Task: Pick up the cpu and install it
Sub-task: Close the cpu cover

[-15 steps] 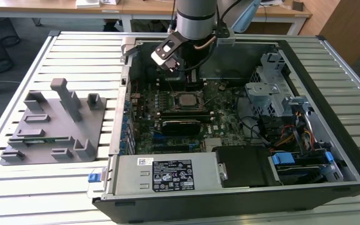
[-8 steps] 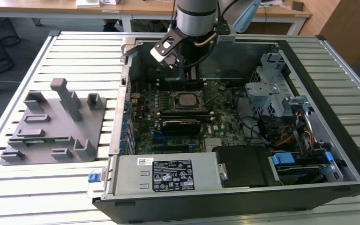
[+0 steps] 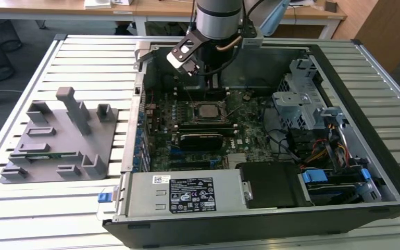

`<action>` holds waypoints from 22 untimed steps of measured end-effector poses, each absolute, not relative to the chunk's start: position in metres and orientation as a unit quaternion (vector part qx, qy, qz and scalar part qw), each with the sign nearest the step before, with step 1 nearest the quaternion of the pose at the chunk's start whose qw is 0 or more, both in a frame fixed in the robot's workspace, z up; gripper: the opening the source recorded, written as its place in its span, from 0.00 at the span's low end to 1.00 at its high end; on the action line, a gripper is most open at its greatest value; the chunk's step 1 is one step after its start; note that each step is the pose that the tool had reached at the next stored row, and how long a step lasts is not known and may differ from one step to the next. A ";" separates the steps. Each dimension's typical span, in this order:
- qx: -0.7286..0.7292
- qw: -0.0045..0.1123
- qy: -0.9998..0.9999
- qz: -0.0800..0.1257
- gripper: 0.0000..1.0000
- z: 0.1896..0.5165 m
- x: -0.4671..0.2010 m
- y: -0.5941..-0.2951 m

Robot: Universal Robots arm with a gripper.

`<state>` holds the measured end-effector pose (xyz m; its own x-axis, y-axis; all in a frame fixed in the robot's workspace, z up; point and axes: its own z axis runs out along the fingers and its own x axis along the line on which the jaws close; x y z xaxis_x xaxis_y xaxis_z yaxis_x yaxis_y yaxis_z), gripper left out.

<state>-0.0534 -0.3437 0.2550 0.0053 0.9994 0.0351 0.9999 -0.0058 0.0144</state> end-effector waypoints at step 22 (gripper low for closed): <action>-0.706 0.012 -0.707 -0.017 0.11 0.268 -0.047 -0.351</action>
<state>-0.0468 -0.3507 0.2675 -0.0015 0.9992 0.0404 1.0000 0.0012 0.0070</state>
